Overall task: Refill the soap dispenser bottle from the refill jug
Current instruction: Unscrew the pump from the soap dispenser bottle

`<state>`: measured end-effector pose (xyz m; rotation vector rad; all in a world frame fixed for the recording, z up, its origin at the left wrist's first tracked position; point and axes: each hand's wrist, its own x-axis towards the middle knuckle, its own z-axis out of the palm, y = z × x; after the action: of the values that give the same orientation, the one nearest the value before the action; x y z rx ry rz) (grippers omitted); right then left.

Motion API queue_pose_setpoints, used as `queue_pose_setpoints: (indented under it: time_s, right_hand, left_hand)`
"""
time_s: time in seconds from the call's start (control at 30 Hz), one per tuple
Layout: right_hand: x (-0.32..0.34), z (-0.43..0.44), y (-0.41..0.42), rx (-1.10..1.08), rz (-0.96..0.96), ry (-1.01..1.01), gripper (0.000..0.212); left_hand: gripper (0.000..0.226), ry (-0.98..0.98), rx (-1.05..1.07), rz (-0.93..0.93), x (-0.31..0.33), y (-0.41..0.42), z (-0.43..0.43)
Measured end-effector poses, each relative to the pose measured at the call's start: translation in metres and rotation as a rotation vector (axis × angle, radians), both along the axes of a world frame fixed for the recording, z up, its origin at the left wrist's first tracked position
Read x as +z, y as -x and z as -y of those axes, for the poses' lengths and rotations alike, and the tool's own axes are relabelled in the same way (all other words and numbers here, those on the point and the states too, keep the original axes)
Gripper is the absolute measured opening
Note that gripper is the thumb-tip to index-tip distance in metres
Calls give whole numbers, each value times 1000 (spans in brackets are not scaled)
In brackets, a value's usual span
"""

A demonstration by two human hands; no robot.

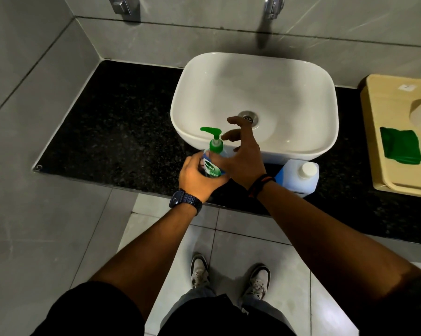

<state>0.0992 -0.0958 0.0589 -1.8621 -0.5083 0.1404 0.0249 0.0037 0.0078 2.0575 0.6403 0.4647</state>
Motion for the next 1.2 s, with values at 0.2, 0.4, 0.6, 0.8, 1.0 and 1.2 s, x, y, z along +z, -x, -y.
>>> queue_pose_setpoints:
  time_s: [0.2,0.4,0.6,0.8,1.0,1.2]
  right_hand:
    - [1,2,-2,43,-6,-4,79]
    - [6,0,-1,13,-20,-7,69]
    - [44,-3,-9,-119,100,-299,57]
    - [58,9,-22,-377,317,-311,35]
    - [-1,20,-13,46,366,319,32]
    - [-65,20,-7,426,312,879,37]
  left_hand:
    - [68,-9,2,-3,0,1,0]
    - [69,-16,-21,-12,0,1,-1]
    - [71,-55,2,-34,-5,3,-5]
    - [69,-52,140,-81,-17,8,-23]
    - [69,-52,242,-141,-34,16,-47]
    - [68,-54,232,-121,-51,18,-62]
